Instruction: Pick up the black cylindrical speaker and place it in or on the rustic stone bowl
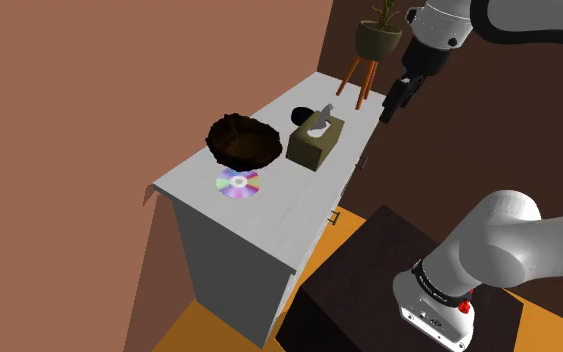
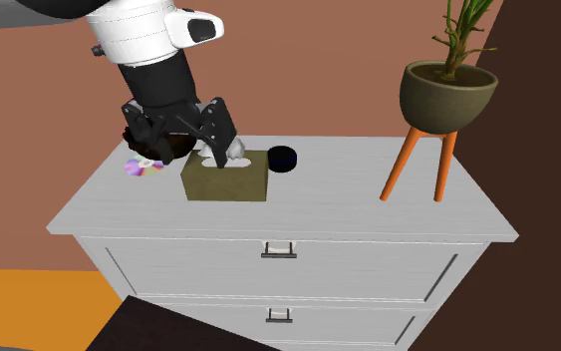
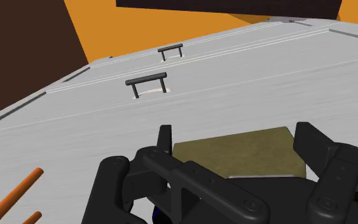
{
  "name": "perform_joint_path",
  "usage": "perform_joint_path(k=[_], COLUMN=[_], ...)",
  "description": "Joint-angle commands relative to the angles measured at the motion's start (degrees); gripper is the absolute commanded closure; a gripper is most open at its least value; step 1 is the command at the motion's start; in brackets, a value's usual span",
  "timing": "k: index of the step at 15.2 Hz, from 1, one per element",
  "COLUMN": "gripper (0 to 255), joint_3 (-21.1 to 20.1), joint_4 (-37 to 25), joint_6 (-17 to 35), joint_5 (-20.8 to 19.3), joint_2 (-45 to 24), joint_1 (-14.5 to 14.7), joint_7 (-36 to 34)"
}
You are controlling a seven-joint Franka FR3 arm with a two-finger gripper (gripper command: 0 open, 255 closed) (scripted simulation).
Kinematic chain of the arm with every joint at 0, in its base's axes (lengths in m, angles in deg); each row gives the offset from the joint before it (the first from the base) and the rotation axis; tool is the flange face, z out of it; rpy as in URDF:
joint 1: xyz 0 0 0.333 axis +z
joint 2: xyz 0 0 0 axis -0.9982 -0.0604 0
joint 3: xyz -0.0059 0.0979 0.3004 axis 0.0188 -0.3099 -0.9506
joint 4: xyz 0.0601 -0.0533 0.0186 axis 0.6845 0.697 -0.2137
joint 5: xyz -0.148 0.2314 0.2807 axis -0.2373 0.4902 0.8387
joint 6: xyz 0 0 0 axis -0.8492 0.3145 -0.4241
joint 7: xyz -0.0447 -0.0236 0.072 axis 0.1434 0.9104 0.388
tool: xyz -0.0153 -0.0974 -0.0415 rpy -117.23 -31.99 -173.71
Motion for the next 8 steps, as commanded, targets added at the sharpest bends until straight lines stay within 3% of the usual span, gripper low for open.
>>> perform_joint_path(k=[1, 8], gripper=[0, 0], joint_3=[0.00, 2.05], joint_4=[0.00, -4.58], joint_6=[0.00, 9.60], joint_5=[0.00, 0.11], joint_2=[0.00, -14.96], joint_1=[0.00, -0.61], joint_7=[0.00, 0.69])
